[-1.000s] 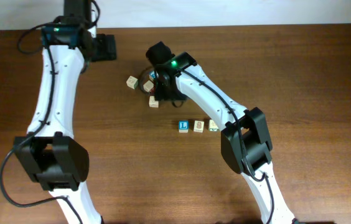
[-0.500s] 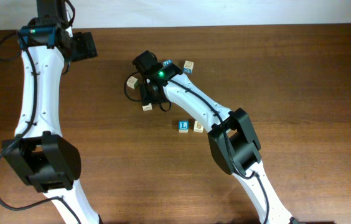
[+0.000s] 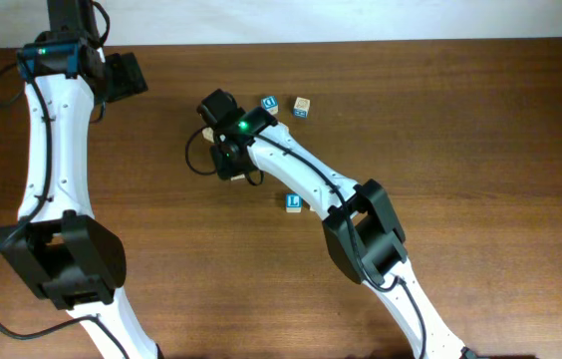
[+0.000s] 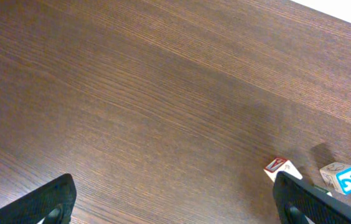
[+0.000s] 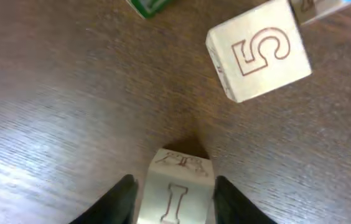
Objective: Rotate 5 blocks
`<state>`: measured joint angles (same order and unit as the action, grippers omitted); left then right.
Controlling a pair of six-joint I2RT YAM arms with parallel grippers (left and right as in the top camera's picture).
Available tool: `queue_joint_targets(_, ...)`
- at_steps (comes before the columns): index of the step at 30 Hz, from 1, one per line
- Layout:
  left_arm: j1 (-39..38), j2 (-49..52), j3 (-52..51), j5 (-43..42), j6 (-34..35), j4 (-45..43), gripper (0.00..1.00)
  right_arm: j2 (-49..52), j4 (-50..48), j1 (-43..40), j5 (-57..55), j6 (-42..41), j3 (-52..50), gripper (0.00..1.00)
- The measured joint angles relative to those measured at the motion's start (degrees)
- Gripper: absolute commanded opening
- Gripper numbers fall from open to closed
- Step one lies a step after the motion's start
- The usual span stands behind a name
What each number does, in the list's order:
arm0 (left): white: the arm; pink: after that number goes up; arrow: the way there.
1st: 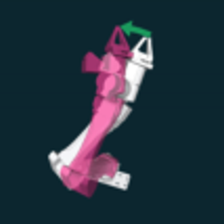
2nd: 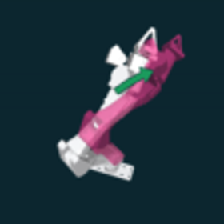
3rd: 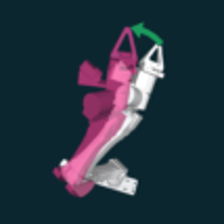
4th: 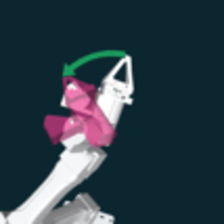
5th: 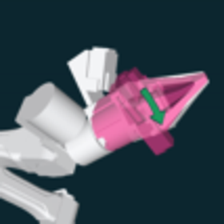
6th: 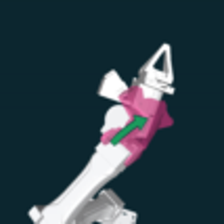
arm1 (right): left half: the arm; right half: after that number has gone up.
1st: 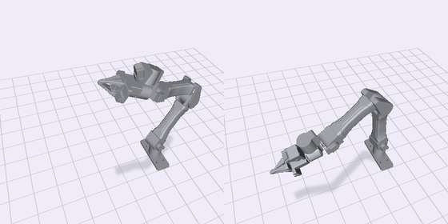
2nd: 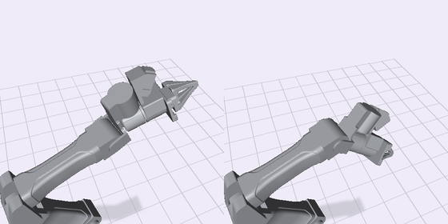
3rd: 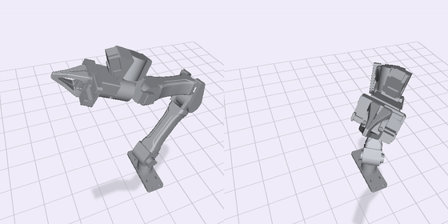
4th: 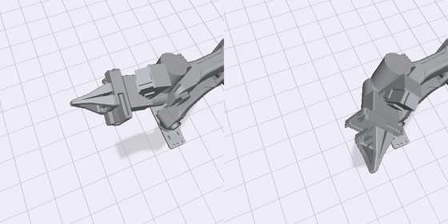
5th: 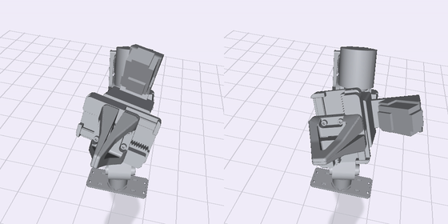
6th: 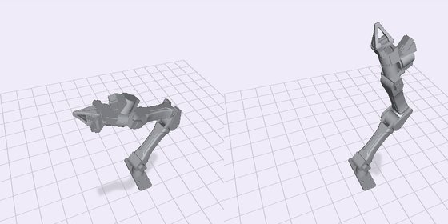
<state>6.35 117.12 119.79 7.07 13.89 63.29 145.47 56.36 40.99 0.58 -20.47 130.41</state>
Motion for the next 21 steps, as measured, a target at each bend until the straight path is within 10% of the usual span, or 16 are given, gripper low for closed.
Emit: queue_joint_targets(21, -6.21, 0.0, 0.0, -1.29, 0.52, 4.87, 1.0, -0.28, 26.12, -0.28, -2.32, -13.94, -1.29, 0.38)
